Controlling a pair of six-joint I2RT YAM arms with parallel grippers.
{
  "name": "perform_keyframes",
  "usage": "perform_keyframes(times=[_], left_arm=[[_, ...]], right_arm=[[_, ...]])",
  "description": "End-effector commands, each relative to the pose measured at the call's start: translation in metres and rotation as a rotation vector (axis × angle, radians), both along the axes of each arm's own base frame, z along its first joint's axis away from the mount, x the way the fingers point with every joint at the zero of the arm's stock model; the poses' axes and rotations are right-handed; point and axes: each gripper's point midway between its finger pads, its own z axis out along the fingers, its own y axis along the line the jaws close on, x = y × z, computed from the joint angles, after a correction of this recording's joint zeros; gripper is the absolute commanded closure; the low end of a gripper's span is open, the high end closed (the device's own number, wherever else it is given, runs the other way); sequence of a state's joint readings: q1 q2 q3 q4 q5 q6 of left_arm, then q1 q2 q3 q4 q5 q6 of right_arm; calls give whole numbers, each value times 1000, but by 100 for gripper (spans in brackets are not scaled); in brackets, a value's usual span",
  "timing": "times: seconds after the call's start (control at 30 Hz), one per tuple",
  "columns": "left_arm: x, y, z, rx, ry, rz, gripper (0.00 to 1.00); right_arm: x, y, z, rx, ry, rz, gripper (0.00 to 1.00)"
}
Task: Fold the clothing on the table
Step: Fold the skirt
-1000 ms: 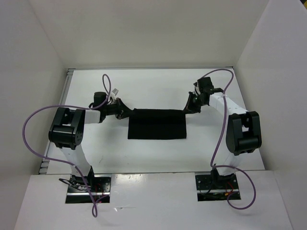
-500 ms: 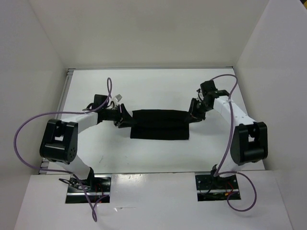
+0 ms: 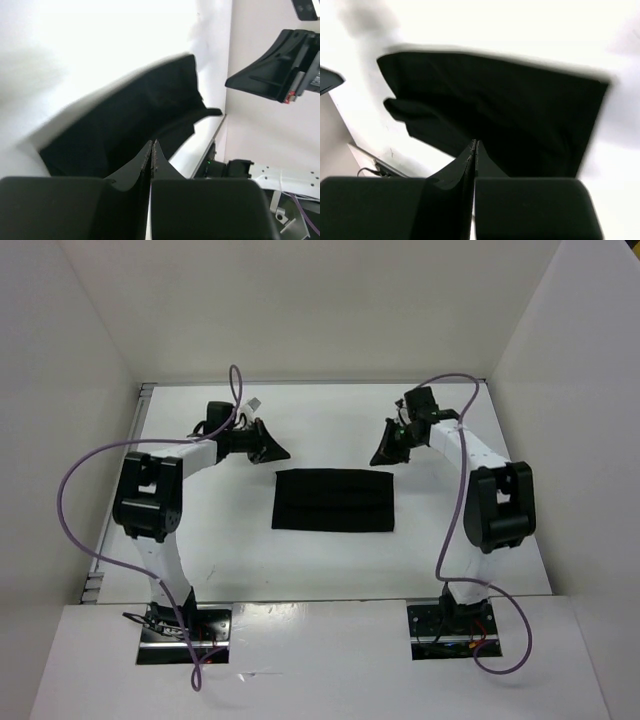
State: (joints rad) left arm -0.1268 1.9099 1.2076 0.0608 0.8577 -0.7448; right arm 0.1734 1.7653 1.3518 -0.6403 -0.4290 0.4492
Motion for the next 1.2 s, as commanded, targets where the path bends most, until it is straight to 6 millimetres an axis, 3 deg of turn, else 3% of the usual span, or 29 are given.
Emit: perform_keyframes(times=[0.0, 0.17, 0.2, 0.27, 0.4, 0.67, 0.73, 0.97, 1.1, 1.17], left_arm=[[20, -2, -5, -22, -25, -4, 100], [21, -3, -30, -21, 33, -11, 100], [15, -2, -37, -19, 54, -11, 100], [7, -5, -43, -16, 75, -20, 100], [-7, -3, -59, -6, 117, -24, 100], [-23, 0, -77, 16, 162, -40, 100], [-22, 2, -85, 47, 174, -31, 100], [-9, 2, -102, 86, 195, 1, 100], [-2, 3, -108, 99, 202, 19, 100], [-1, 3, -110, 100, 211, 19, 100]], right_arm=[[39, 38, 19, 80, -137, 93, 100], [51, 67, 3, 113, -115, 167, 100], [50, 74, -8, 110, -94, 181, 100], [51, 83, -11, 119, -88, 201, 100], [40, 107, -32, 128, -38, 256, 100], [22, 134, -48, 141, 2, 326, 100], [16, 136, -60, 134, 31, 333, 100], [4, 150, -71, 151, 51, 390, 100], [-14, 157, -78, 153, 88, 437, 100], [-32, 161, -68, 171, 106, 476, 100]])
